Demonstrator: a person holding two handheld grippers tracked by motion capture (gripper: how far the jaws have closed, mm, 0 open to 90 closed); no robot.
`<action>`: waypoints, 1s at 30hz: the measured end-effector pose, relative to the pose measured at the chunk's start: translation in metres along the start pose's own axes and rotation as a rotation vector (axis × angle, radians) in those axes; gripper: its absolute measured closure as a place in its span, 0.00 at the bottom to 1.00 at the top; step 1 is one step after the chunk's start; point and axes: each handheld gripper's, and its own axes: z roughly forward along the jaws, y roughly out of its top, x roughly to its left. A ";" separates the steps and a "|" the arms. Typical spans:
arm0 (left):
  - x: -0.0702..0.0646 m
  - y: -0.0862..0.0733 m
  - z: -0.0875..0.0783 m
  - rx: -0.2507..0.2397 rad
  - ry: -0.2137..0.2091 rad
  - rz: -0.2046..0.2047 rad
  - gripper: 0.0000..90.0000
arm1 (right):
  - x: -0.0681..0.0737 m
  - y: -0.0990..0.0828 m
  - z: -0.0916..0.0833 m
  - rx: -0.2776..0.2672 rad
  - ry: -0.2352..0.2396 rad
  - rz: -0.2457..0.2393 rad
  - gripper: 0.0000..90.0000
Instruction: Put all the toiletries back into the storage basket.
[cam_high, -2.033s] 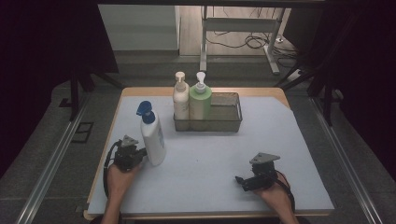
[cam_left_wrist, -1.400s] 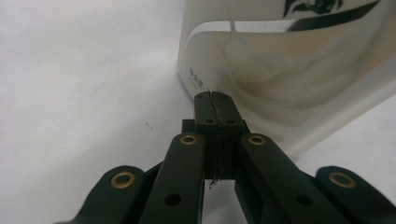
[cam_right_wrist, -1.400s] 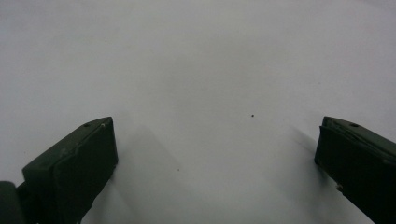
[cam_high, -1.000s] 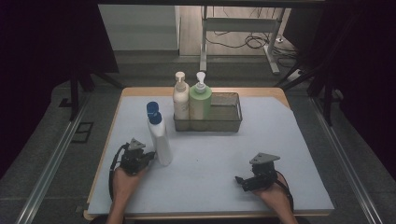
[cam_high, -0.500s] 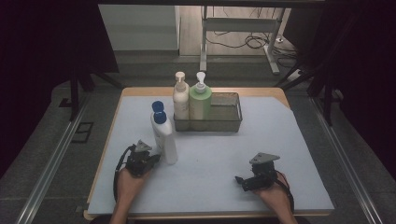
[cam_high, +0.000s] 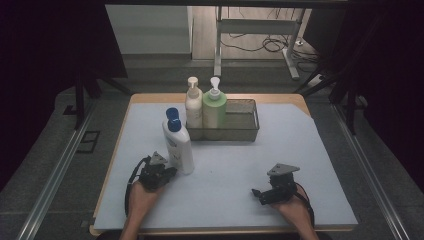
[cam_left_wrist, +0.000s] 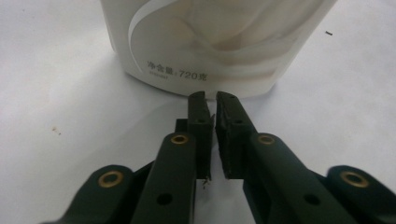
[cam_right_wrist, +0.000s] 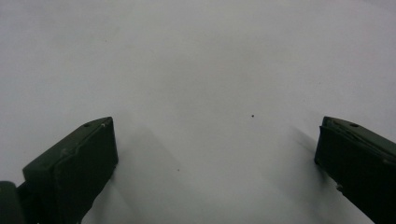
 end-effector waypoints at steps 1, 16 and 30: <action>-0.001 -0.001 -0.002 -0.007 0.006 0.003 0.89 | 0.000 0.000 0.000 0.001 -0.001 0.001 0.00; -0.004 -0.028 -0.029 -0.016 0.062 -0.002 0.21 | 0.006 0.004 -0.004 0.031 -0.017 -0.020 0.02; -0.005 -0.043 -0.030 -0.005 0.073 -0.012 0.14 | 0.016 0.021 -0.012 -0.005 0.038 -0.023 0.00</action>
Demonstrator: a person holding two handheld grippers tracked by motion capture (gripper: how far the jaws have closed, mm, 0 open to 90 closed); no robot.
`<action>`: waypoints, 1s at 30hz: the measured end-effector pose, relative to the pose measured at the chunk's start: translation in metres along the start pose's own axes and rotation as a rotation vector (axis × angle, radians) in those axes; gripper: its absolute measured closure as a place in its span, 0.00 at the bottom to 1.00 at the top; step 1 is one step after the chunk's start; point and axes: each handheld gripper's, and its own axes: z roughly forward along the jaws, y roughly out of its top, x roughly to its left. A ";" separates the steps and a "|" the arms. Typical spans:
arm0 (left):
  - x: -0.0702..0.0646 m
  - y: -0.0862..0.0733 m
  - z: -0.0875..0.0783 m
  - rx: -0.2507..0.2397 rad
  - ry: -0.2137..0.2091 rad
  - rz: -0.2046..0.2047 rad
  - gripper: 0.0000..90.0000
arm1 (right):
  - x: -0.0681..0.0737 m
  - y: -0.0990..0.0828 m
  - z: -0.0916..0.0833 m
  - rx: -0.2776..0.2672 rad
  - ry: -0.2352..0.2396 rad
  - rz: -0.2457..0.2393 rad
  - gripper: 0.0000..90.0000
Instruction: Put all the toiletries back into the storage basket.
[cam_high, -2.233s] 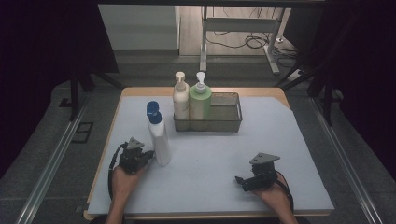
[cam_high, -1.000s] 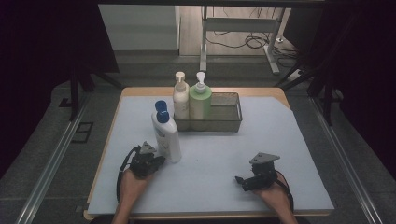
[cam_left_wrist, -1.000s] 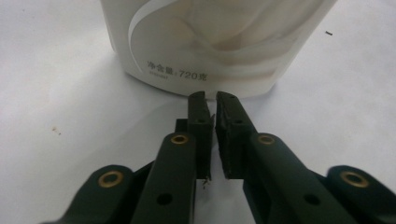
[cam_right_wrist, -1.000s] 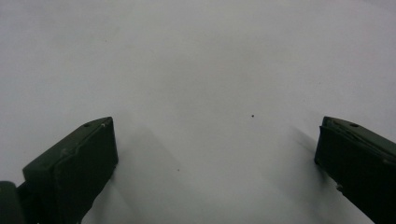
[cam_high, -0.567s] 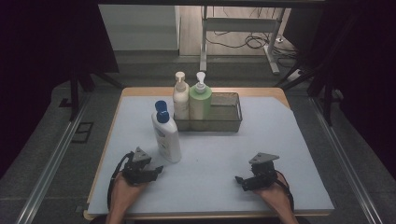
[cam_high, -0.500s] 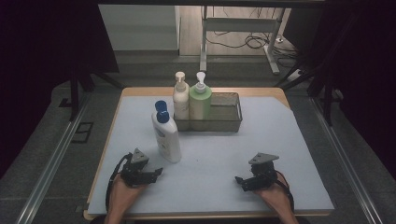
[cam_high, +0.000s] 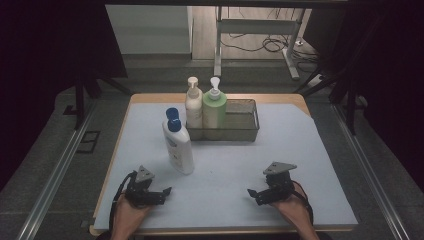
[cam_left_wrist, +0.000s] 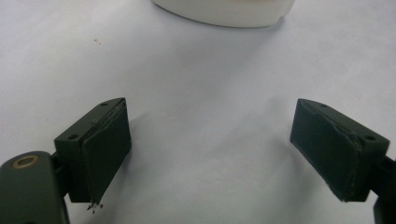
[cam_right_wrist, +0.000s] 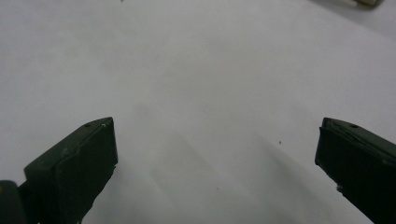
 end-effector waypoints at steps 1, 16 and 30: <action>-0.001 0.000 0.000 0.002 0.010 0.007 0.14 | 0.000 0.001 0.000 -0.004 0.002 -0.003 0.00; -0.005 0.000 0.001 0.012 0.026 0.027 0.13 | 0.009 0.033 -0.004 -0.062 0.048 -0.034 0.00; -0.005 -0.001 0.001 0.011 0.022 0.032 0.13 | 0.028 0.073 0.010 -0.111 0.125 -0.059 0.00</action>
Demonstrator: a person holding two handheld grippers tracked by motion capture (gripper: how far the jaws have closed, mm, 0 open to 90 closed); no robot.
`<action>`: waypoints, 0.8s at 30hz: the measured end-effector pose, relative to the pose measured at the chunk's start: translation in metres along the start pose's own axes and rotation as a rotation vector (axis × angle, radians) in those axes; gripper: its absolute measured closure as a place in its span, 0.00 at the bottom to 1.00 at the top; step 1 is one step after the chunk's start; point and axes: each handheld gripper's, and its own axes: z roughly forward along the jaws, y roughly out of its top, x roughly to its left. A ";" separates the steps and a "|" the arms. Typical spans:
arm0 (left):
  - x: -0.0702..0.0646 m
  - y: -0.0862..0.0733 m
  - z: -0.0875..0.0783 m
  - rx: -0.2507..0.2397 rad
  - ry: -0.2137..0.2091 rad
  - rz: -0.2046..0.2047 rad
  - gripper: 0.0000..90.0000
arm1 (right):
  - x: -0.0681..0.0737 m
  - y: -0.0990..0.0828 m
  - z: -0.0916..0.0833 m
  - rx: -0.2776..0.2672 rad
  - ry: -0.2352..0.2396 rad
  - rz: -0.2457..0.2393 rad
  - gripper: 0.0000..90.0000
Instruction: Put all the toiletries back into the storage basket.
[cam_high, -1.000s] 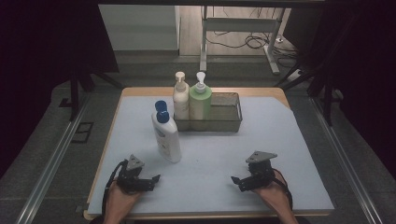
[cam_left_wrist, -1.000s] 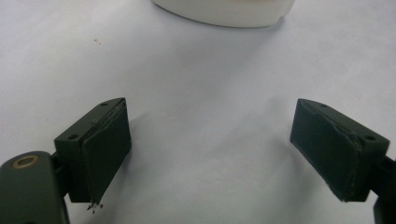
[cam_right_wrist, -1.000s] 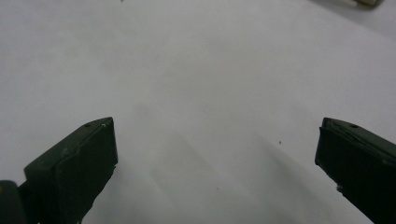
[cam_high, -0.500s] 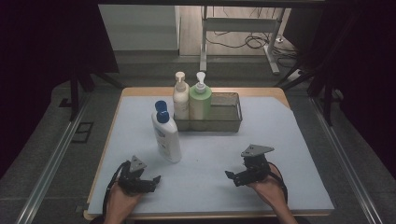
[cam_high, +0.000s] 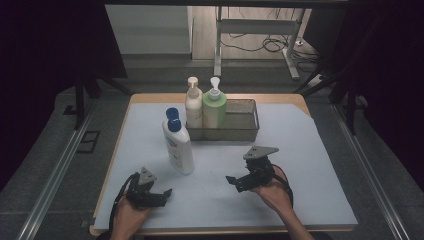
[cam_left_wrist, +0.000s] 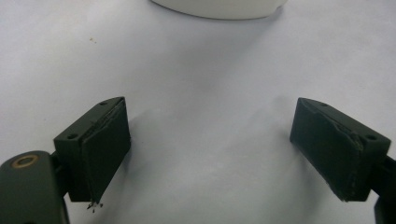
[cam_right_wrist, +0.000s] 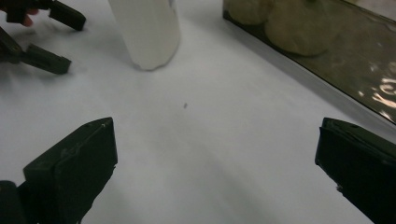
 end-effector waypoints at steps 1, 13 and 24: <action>0.000 0.000 0.000 0.000 0.001 0.001 0.13 | 0.000 0.000 0.000 0.000 0.000 0.000 0.00; 0.000 0.000 0.000 -0.002 0.000 0.000 0.14 | 0.015 0.027 0.017 -0.019 0.048 -0.029 0.00; 0.000 0.000 0.000 -0.001 0.000 0.002 0.14 | 0.028 0.050 0.033 -0.030 0.089 -0.034 0.00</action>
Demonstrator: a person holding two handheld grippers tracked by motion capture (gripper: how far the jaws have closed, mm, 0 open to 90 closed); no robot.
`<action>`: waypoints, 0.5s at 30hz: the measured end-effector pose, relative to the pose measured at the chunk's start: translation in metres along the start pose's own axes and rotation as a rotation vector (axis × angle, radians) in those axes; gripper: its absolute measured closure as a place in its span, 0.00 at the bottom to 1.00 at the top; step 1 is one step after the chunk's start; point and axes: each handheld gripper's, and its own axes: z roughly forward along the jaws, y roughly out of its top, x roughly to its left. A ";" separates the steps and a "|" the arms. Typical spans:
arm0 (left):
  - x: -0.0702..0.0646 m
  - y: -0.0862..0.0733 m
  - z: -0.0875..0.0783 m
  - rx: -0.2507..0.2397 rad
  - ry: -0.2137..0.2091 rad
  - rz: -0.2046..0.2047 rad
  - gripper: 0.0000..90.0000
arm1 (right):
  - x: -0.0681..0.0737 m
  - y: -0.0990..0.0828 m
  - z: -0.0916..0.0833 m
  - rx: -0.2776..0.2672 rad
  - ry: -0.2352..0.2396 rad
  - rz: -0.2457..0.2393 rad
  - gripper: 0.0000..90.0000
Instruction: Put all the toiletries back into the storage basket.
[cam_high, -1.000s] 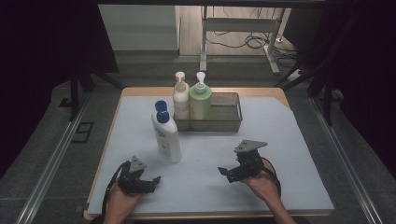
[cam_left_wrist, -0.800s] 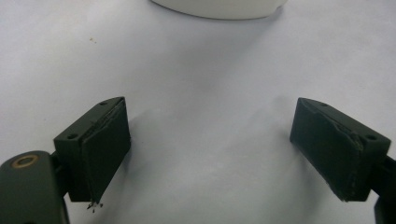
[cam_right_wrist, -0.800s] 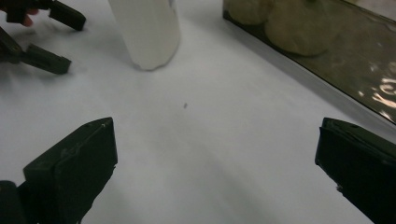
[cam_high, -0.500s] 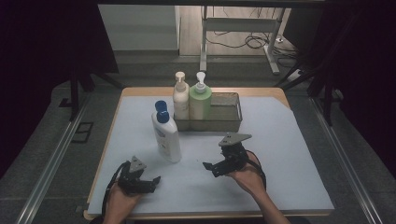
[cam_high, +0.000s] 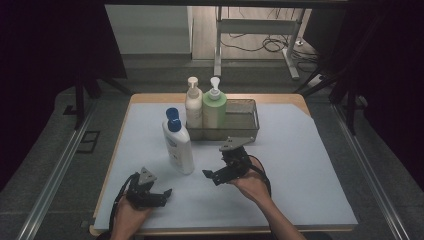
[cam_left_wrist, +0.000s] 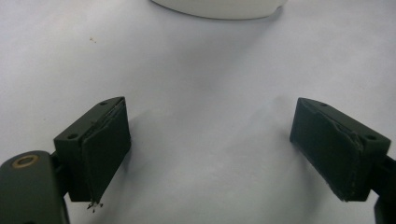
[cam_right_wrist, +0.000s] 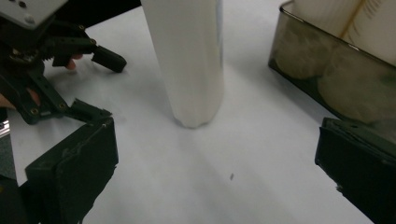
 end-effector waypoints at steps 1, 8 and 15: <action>0.000 0.000 0.000 0.000 0.000 -0.001 0.13 | 0.002 0.003 0.002 -0.001 0.004 -0.002 0.00; 0.000 0.000 0.000 -0.002 0.000 -0.004 0.13 | 0.007 0.019 0.012 -0.007 0.011 -0.009 0.00; 0.000 0.000 0.000 -0.001 0.000 -0.004 0.13 | 0.012 0.033 0.024 -0.006 0.014 -0.004 0.00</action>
